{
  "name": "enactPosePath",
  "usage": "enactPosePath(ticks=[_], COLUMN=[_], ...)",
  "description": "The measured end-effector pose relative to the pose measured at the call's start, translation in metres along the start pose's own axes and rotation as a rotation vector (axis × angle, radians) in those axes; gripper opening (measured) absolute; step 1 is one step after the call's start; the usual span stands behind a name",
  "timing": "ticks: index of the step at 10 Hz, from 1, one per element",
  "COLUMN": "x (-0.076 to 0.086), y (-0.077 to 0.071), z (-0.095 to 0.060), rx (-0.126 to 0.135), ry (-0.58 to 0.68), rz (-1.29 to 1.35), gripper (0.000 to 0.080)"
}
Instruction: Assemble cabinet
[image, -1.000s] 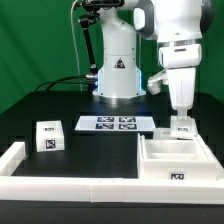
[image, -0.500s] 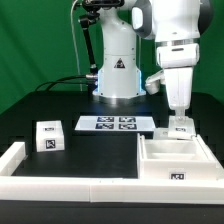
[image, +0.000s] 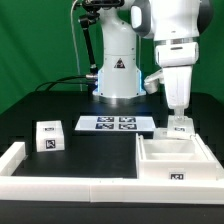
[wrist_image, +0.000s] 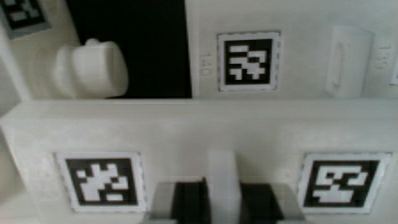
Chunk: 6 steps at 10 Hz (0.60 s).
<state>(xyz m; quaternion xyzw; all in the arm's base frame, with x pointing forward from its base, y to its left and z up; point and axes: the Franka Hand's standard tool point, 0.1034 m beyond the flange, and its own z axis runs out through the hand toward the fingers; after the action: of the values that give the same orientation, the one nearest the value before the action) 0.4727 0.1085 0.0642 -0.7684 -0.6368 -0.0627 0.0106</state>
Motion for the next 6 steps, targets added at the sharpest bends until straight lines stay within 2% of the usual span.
enactPosePath(ticks=[5, 6], x=[-0.0025, -0.0065], y=[-0.001, 0.0031], z=[0.0024, 0.0042], rx=[0.006, 0.009], ry=[-0.001, 0.0], rz=[-0.006, -0.039], gripper=[0.0068, 0.0068])
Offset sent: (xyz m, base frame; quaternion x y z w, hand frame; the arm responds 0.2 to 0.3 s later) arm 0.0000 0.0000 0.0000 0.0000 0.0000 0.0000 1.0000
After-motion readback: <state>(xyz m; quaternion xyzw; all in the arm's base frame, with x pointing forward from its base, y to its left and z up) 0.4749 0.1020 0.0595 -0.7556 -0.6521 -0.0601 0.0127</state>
